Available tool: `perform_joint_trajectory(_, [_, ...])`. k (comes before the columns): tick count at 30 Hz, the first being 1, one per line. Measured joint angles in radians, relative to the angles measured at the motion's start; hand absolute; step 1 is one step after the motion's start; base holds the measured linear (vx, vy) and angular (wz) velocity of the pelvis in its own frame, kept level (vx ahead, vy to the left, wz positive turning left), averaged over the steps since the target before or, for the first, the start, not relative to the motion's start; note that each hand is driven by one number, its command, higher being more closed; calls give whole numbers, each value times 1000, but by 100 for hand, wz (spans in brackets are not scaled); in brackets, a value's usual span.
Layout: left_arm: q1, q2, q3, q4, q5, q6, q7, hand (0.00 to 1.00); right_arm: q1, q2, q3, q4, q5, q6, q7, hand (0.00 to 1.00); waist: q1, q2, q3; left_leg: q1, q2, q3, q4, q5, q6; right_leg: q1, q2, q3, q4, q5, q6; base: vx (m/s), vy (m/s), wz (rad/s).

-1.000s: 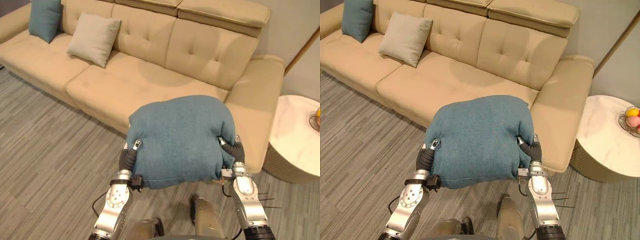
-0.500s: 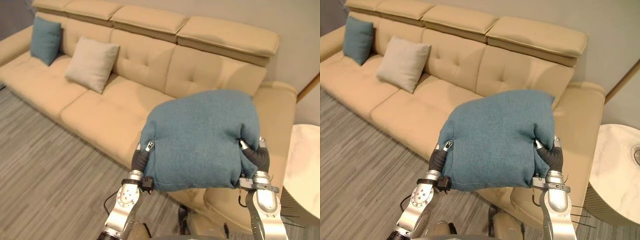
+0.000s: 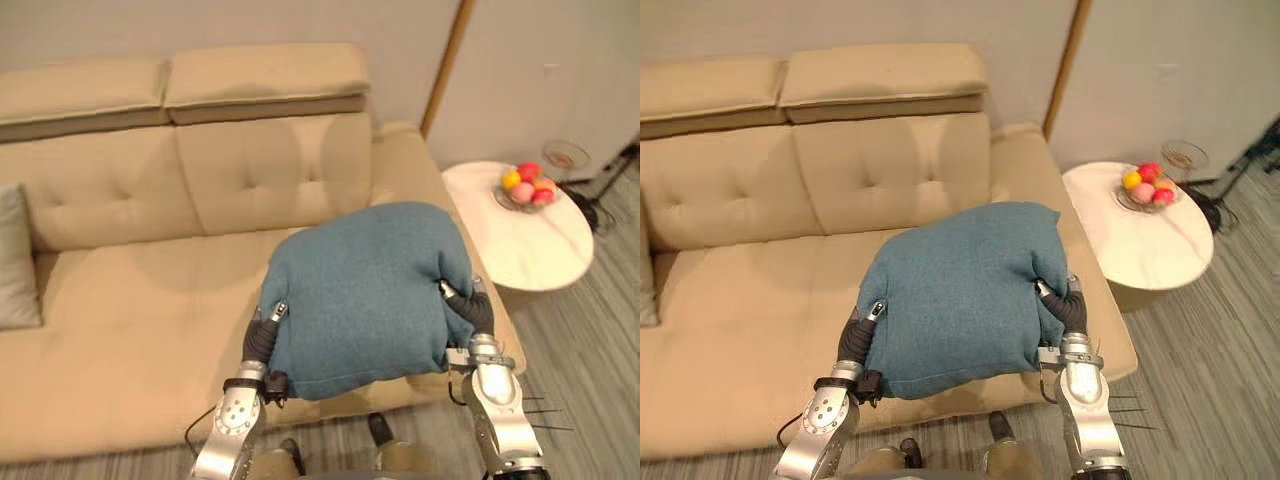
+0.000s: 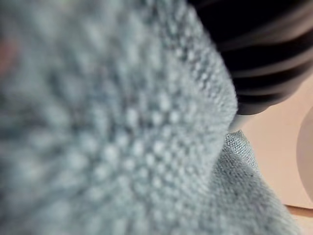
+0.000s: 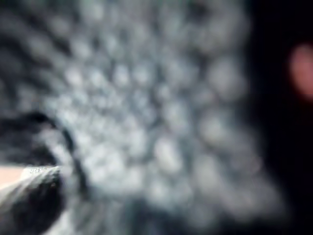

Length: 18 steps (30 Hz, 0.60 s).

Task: Pick up cushions and gather them together orderly.

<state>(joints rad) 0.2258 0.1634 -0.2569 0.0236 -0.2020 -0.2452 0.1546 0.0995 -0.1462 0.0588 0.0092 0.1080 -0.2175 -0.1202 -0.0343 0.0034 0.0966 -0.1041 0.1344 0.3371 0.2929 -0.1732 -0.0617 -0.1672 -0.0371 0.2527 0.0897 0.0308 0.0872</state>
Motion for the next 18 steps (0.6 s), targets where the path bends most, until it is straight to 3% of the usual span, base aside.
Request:
perform_joint_trajectory(2, [4, 0, 15, 0, 2, 0, 0, 100, -10, 14, 2, 35, 2, 0, 14, 100, 6, 7, -1, 41, 0, 35, -48, -2, 3, 4, -7, -125, -15, 24, -30, 39, 44, -66])
perform_joint_trajectory(4, [13, -1, 15, 0, 8, 0, -1, 100, -10, 19, 4, 53, 3, 0, 18, 100, 4, 9, -3, 64, -6, 39, -87, -2, 3, 4, -8, -175, -26, 32, -41, 31, -2, -32])
perform_joint_trajectory(12, [-1, -19, 36, 8, 60, 3, 2, 100, 0, 11, 10, 58, -23, 1, 10, 100, 6, 22, -12, -1, -14, -20, -94, 10, 9, 3, -18, -245, -107, 69, -42, -9, -31, 17])
perform_joint_trajectory(18, [-289, 33, 80, 94, 139, 4, 118, 100, -264, 12, 40, 222, -101, 1, -92, 100, 41, 20, 16, -193, -35, -63, -68, 62, 27, -125, -41, -282, -163, 153, -46, -123, -20, 23])
